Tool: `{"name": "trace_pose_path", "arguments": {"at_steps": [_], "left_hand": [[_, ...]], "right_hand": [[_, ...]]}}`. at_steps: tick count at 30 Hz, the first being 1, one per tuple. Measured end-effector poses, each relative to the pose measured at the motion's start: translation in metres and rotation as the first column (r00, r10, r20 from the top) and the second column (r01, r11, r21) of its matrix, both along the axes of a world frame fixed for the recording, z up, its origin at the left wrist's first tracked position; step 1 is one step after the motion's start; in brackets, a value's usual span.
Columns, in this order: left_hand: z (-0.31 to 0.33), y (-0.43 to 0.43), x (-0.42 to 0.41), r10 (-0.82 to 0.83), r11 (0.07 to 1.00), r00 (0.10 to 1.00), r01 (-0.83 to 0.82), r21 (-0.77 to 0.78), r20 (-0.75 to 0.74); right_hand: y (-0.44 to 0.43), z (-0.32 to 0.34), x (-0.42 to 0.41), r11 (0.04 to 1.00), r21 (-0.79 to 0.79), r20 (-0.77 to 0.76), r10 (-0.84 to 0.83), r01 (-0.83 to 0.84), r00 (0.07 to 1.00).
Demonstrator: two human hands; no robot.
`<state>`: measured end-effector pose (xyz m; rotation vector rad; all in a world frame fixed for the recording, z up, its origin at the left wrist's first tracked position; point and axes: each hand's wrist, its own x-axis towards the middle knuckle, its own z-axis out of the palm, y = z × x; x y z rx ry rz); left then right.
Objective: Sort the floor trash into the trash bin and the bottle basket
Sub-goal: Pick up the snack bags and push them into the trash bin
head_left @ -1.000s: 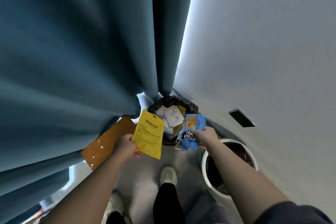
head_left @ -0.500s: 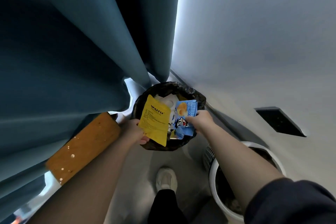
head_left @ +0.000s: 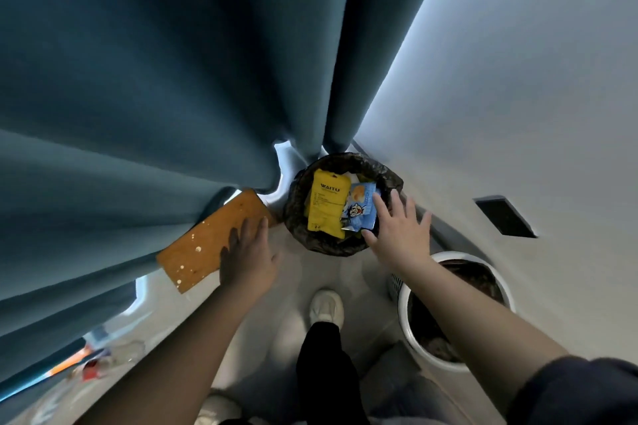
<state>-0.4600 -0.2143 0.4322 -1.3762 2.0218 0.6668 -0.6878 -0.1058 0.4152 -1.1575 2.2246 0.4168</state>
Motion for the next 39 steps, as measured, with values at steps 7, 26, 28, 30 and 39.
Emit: {"name": "trace_pose_path", "arguments": {"at_steps": [7,26,28,30,39], "left_hand": [[0.101,0.031,0.077,-0.045,0.965,0.997,0.029,-0.259,-0.057],[0.329,0.253,0.528,0.604,0.557,0.775,-0.579,-0.595,-0.188],[0.336,0.278,0.559,0.673,0.462,0.7,-0.65,-0.603,-0.24],[0.34,0.3,0.586,0.738,0.377,0.622,-0.702,-0.604,-0.262],[0.312,0.366,0.658,0.92,0.188,0.334,-0.836,-0.516,-0.207]], "right_hand": [[0.007,0.107,0.095,0.978,-0.129,-0.031,0.159,-0.162,0.987],[0.098,0.335,0.567,0.549,-0.509,-0.041,0.754,-0.662,0.656],[0.101,0.341,0.607,0.466,-0.519,-0.046,0.822,-0.717,0.568],[0.102,0.343,0.644,0.375,-0.527,-0.056,0.88,-0.762,0.472],[0.093,0.319,0.76,0.083,-0.432,-0.11,0.983,-0.898,0.144]]}}
